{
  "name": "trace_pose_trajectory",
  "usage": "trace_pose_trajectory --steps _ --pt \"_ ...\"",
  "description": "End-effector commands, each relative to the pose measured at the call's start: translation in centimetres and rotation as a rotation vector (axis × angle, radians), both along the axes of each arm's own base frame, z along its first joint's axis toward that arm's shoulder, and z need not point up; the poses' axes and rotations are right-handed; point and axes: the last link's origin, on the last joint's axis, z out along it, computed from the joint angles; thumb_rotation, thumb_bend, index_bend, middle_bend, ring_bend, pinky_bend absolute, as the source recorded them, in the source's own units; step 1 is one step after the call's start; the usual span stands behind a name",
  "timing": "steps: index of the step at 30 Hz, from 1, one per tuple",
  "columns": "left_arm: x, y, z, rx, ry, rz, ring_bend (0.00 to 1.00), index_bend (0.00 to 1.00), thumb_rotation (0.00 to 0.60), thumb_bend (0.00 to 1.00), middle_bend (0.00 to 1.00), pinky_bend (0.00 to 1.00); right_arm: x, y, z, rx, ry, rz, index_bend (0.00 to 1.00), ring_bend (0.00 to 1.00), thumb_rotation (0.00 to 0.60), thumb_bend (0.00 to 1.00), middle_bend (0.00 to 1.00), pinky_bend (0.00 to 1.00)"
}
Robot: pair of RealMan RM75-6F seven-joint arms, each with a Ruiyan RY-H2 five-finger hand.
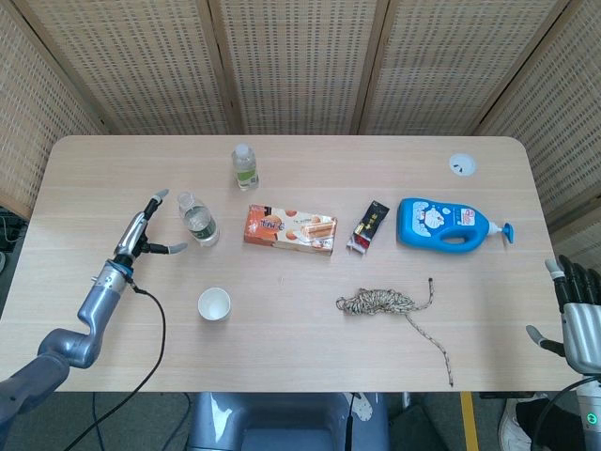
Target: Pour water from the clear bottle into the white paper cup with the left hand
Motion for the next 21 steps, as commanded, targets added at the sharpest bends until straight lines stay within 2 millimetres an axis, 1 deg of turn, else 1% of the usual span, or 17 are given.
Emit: trace_pose_trajectory --steps 1,10,14,18,20,21 --pt "1.6 0.9 -1.7 -0.022 -0.060 0.013 0.00 0.00 0.600 0.00 0.00 0.00 -0.1 -0.1 0.0 -0.001 0.001 -0.006 0.00 0.00 0.600 0.00 0.00 0.00" --pt "3.8 2.1 -3.7 -0.022 -0.131 0.029 0.00 0.00 0.600 0.00 0.00 0.00 -0.3 -0.1 0.1 -0.003 -0.006 -0.013 0.00 0.00 0.600 0.00 0.00 0.00" --pt "4.5 2.4 -4.3 -0.023 -0.164 0.037 0.00 0.00 0.600 0.00 0.00 0.00 -0.5 -0.2 0.1 -0.004 -0.007 -0.020 0.00 0.00 0.600 0.00 0.00 0.00" --pt "4.9 2.6 -4.6 0.010 -0.199 0.052 0.00 0.00 0.600 0.00 0.00 0.00 -0.6 -0.3 0.2 -0.007 -0.008 -0.021 0.00 0.00 0.600 0.00 0.00 0.00" --pt "4.9 2.7 -4.5 0.028 -0.213 0.059 0.00 0.00 0.600 0.02 0.01 0.01 -0.6 -0.3 0.2 -0.006 -0.008 -0.022 0.00 0.00 0.600 0.00 0.00 0.00" --pt "4.9 2.7 -4.5 0.042 -0.222 0.064 0.01 0.00 0.600 0.07 0.04 0.03 -0.6 -0.3 0.2 -0.006 -0.008 -0.022 0.00 0.00 0.600 0.00 0.00 0.00"
